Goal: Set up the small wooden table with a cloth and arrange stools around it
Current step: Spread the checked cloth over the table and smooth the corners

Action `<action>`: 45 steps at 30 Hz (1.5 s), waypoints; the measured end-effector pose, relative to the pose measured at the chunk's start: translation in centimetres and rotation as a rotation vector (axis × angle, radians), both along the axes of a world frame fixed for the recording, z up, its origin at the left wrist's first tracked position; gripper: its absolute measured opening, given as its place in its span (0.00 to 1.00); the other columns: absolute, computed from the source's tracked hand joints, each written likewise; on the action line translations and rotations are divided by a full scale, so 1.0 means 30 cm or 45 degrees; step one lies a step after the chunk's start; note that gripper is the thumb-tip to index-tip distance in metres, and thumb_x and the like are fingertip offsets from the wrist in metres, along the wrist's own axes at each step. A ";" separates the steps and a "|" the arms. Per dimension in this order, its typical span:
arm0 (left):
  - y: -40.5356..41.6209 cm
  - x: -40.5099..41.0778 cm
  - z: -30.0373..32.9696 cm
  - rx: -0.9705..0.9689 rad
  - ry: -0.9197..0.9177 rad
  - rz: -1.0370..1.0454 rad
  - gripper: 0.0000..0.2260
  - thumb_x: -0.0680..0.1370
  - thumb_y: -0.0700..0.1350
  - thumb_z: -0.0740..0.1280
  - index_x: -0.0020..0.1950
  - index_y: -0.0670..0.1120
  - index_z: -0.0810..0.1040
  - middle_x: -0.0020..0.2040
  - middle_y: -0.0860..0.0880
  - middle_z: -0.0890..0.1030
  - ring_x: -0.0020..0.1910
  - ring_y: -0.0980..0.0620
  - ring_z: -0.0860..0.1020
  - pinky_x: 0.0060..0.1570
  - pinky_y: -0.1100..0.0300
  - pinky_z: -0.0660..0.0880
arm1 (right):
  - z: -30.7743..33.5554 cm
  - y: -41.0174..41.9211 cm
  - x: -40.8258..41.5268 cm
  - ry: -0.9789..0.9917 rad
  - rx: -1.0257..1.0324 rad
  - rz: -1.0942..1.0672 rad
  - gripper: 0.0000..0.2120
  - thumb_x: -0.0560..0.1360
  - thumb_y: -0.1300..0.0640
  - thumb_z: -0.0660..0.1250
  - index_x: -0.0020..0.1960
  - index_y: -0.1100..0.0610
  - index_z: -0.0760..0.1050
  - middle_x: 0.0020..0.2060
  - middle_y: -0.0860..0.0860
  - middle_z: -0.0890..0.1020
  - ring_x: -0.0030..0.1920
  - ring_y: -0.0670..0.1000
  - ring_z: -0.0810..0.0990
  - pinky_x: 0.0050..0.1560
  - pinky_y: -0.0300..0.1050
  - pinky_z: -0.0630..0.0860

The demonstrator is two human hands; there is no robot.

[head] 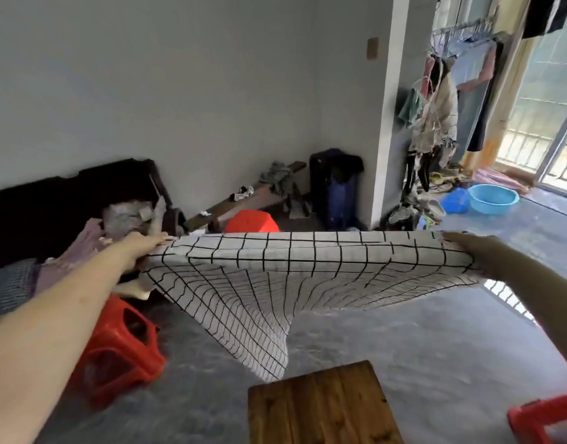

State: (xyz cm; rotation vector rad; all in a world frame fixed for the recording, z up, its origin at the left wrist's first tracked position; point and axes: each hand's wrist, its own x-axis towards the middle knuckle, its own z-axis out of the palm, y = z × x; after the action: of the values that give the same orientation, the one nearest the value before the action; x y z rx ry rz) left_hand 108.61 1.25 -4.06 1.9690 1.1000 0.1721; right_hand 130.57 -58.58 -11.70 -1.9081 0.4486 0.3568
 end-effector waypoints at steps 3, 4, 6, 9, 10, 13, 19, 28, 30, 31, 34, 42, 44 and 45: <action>-0.037 -0.080 -0.084 0.235 0.170 0.038 0.25 0.78 0.50 0.69 0.64 0.31 0.75 0.65 0.35 0.75 0.61 0.37 0.76 0.60 0.49 0.72 | -0.048 -0.007 -0.052 -0.006 0.093 -0.031 0.27 0.61 0.44 0.80 0.49 0.61 0.76 0.40 0.58 0.79 0.36 0.57 0.77 0.36 0.46 0.75; -0.049 -0.107 -0.114 0.220 0.207 0.020 0.23 0.78 0.52 0.69 0.60 0.32 0.78 0.61 0.35 0.78 0.58 0.38 0.78 0.57 0.49 0.74 | -0.073 -0.015 -0.063 0.004 0.093 -0.031 0.23 0.64 0.45 0.79 0.46 0.60 0.75 0.39 0.58 0.78 0.33 0.56 0.75 0.35 0.45 0.73; -0.063 -0.166 -0.167 0.179 0.215 0.000 0.20 0.79 0.51 0.67 0.57 0.34 0.81 0.58 0.36 0.80 0.56 0.39 0.79 0.53 0.51 0.75 | -0.135 -0.038 -0.077 0.002 0.053 -0.056 0.19 0.67 0.47 0.77 0.45 0.60 0.75 0.40 0.58 0.76 0.30 0.54 0.73 0.32 0.43 0.71; -0.110 -0.239 -0.219 0.118 0.231 -0.004 0.18 0.81 0.47 0.64 0.66 0.36 0.76 0.66 0.37 0.75 0.63 0.39 0.74 0.59 0.54 0.71 | -0.184 -0.073 -0.153 -0.007 -0.050 -0.047 0.17 0.73 0.51 0.74 0.52 0.62 0.75 0.38 0.59 0.75 0.30 0.55 0.71 0.28 0.42 0.70; -0.134 -0.258 -0.232 0.084 0.218 -0.013 0.20 0.81 0.47 0.64 0.70 0.37 0.72 0.68 0.38 0.74 0.65 0.39 0.73 0.62 0.55 0.69 | -0.193 -0.082 -0.174 -0.028 -0.110 -0.027 0.14 0.74 0.53 0.72 0.51 0.63 0.74 0.38 0.59 0.74 0.32 0.56 0.72 0.31 0.44 0.71; -0.189 -0.338 -0.265 0.051 0.222 -0.005 0.16 0.80 0.44 0.65 0.66 0.38 0.75 0.61 0.36 0.77 0.52 0.41 0.78 0.54 0.52 0.75 | -0.207 -0.120 -0.259 -0.059 -0.329 0.090 0.12 0.77 0.55 0.65 0.49 0.66 0.75 0.39 0.61 0.75 0.33 0.58 0.73 0.32 0.45 0.70; -0.242 -0.558 -0.354 0.105 0.312 0.008 0.13 0.78 0.38 0.66 0.60 0.34 0.79 0.57 0.37 0.80 0.54 0.40 0.79 0.51 0.52 0.75 | -0.283 -0.226 -0.472 -0.102 -0.776 0.372 0.15 0.75 0.54 0.64 0.55 0.64 0.75 0.55 0.65 0.79 0.53 0.64 0.78 0.48 0.49 0.73; -0.358 -1.006 -0.644 0.197 0.435 0.095 0.16 0.76 0.39 0.60 0.57 0.31 0.78 0.59 0.32 0.78 0.59 0.34 0.76 0.57 0.50 0.72 | -0.425 -0.420 -0.878 -0.174 -0.808 0.310 0.18 0.76 0.59 0.65 0.65 0.62 0.72 0.57 0.64 0.80 0.56 0.62 0.78 0.54 0.51 0.72; -0.420 -1.124 -0.705 0.199 0.472 0.089 0.15 0.77 0.37 0.59 0.56 0.29 0.78 0.60 0.30 0.77 0.60 0.35 0.76 0.56 0.51 0.71 | -0.468 -0.453 -0.959 -0.209 -0.778 0.285 0.17 0.76 0.56 0.66 0.63 0.62 0.73 0.53 0.62 0.81 0.51 0.60 0.80 0.55 0.51 0.74; -0.453 -1.186 -0.735 0.207 0.480 0.081 0.14 0.77 0.36 0.58 0.55 0.31 0.79 0.60 0.31 0.78 0.60 0.35 0.76 0.55 0.52 0.71 | -0.486 -0.464 -0.999 -0.212 -0.756 0.282 0.17 0.76 0.55 0.66 0.62 0.62 0.73 0.51 0.62 0.82 0.48 0.59 0.81 0.54 0.51 0.75; -0.556 -1.362 -0.817 0.159 0.455 0.041 0.11 0.77 0.34 0.58 0.44 0.42 0.79 0.54 0.36 0.81 0.55 0.39 0.77 0.47 0.55 0.67 | -0.534 -0.474 -1.116 -0.211 -0.727 0.286 0.15 0.76 0.55 0.66 0.60 0.60 0.74 0.53 0.63 0.81 0.52 0.62 0.80 0.55 0.52 0.74; -0.703 -1.612 -1.106 -0.093 0.414 -0.044 0.16 0.75 0.31 0.62 0.40 0.48 0.84 0.48 0.46 0.84 0.52 0.46 0.79 0.52 0.57 0.70 | -0.723 -0.588 -1.291 -0.302 -0.742 0.397 0.11 0.75 0.68 0.61 0.49 0.58 0.81 0.41 0.63 0.82 0.43 0.62 0.79 0.42 0.48 0.67; -0.743 -1.634 -1.164 -0.102 0.399 -0.064 0.12 0.75 0.37 0.64 0.42 0.50 0.84 0.49 0.49 0.84 0.53 0.47 0.79 0.55 0.56 0.71 | -0.786 -0.627 -1.319 -0.308 -0.768 0.490 0.13 0.76 0.68 0.60 0.48 0.54 0.80 0.41 0.58 0.80 0.42 0.61 0.79 0.42 0.49 0.68; -0.762 -1.649 -1.197 -0.103 0.387 -0.056 0.11 0.74 0.38 0.63 0.43 0.51 0.84 0.49 0.50 0.85 0.54 0.48 0.79 0.55 0.56 0.71 | -0.821 -0.643 -1.330 -0.301 -0.785 0.544 0.15 0.76 0.69 0.59 0.47 0.52 0.79 0.42 0.57 0.79 0.42 0.60 0.78 0.43 0.49 0.68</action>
State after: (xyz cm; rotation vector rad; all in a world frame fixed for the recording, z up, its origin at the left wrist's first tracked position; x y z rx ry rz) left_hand 59.13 -21.60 -39.97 1.9870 1.2329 -0.1994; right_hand 90.66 -77.87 -36.31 -2.6190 -0.0276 0.2791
